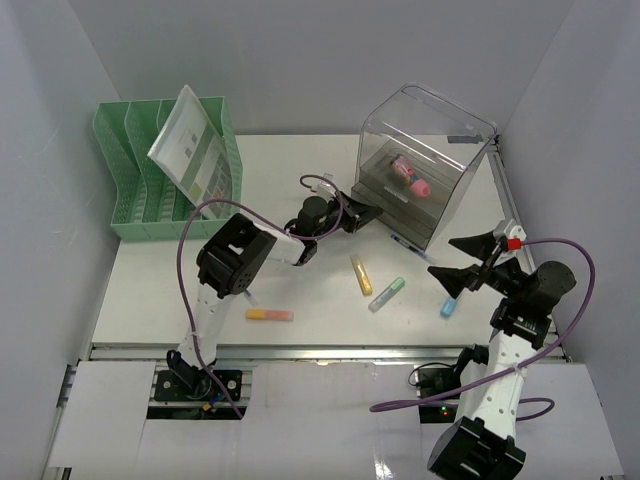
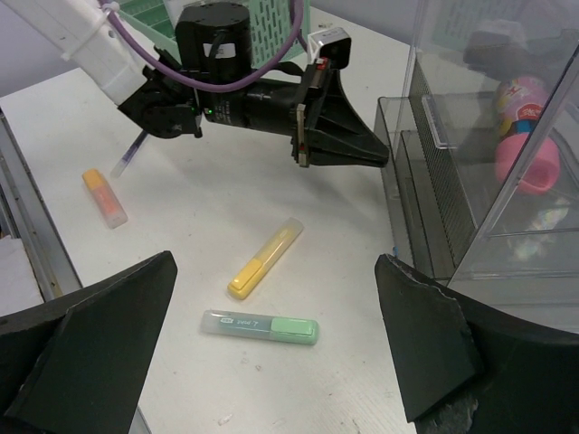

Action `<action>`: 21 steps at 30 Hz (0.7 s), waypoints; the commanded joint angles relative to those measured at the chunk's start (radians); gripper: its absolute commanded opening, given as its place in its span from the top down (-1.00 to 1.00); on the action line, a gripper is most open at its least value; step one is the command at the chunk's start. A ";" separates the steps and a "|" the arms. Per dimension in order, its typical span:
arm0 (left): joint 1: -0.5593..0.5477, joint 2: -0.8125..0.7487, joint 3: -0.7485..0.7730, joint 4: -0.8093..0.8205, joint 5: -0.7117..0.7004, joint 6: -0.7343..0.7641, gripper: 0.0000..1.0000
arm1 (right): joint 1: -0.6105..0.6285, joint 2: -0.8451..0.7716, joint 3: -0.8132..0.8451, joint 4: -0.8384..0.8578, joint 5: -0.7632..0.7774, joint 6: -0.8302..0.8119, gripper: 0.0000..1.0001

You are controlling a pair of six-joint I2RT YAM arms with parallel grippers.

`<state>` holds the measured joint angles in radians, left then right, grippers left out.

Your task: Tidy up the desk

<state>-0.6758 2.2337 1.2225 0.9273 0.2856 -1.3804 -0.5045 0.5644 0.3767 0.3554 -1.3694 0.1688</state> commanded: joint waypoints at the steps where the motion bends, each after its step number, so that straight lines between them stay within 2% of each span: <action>1: 0.004 -0.137 -0.163 0.069 -0.015 0.090 1.00 | -0.008 0.001 -0.004 0.024 0.009 -0.009 -0.94; 5: 0.009 -0.197 -0.243 0.101 -0.020 0.100 1.00 | -0.008 0.011 0.016 -0.023 0.013 -0.051 -0.94; 8: 0.017 -0.205 -0.254 0.091 -0.009 0.091 0.73 | -0.008 0.037 0.054 -0.112 0.000 -0.117 -0.94; 10: 0.021 -0.212 -0.249 0.078 0.000 0.084 0.37 | -0.008 0.078 0.104 -0.244 -0.016 -0.233 -0.92; 12: 0.023 -0.221 -0.242 0.054 0.013 0.082 0.04 | -0.007 0.133 0.172 -0.478 -0.019 -0.411 -0.92; 13: 0.025 -0.230 -0.241 0.034 0.024 0.088 -0.11 | -0.006 0.189 0.223 -0.709 -0.012 -0.541 -0.92; 15: 0.031 -0.261 -0.253 0.026 0.034 0.103 -0.33 | 0.001 0.257 0.356 -0.967 0.016 -0.866 -0.93; 17: 0.038 -0.296 -0.274 0.018 0.044 0.126 -0.43 | 0.020 0.369 0.471 -1.210 0.066 -1.095 -0.93; 20: 0.051 -0.374 -0.316 -0.049 0.046 0.212 -0.56 | 0.090 0.470 0.614 -1.455 0.202 -1.302 -0.95; 21: 0.054 -0.405 -0.340 -0.073 0.040 0.241 -0.59 | 0.120 0.487 0.648 -1.491 0.247 -1.326 -0.95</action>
<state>-0.6404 1.9992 0.9316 0.9224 0.3098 -1.2720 -0.4724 0.9702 0.8691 -0.6462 -1.2899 -0.7125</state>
